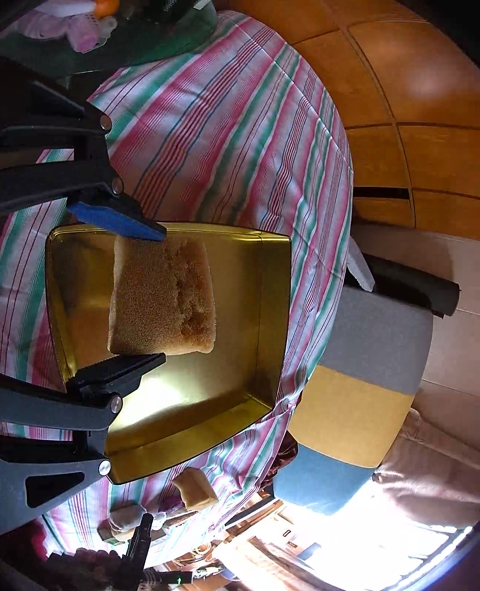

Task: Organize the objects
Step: 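Drop the sponge into the gold tray while the right tool grasps the white knitted roll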

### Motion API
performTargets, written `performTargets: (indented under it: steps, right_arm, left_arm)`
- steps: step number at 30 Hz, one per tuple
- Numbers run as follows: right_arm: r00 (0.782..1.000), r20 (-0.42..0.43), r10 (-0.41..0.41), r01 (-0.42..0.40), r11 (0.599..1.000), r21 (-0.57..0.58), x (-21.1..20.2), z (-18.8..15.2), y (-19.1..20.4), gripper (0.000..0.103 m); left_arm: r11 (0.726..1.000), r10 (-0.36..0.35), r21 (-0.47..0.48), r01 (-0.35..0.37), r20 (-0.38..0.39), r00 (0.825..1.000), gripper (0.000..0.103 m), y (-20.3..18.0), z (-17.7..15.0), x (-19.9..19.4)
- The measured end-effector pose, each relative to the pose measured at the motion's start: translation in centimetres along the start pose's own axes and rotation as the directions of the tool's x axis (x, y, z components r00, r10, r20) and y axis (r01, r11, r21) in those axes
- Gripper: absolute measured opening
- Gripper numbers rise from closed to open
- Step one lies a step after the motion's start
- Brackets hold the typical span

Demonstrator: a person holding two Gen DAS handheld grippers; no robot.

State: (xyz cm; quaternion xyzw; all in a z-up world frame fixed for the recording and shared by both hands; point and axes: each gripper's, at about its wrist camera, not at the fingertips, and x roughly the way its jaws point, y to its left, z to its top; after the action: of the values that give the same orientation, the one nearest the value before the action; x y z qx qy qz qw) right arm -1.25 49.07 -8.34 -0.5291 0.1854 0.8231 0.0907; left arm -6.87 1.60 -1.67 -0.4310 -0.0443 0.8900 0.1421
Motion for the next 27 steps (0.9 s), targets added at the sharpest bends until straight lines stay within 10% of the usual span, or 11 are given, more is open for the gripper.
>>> performTargets:
  steps: [27]
  right_arm:
    - [0.982, -0.069, -0.174, 0.167, 0.981, -0.103, 2.4, -1.7, 0.1, 0.054]
  left_arm:
    - [0.999, -0.009, 0.038, 0.011, -0.061, 0.998, 0.060, -0.1, 1.3, 3.9]
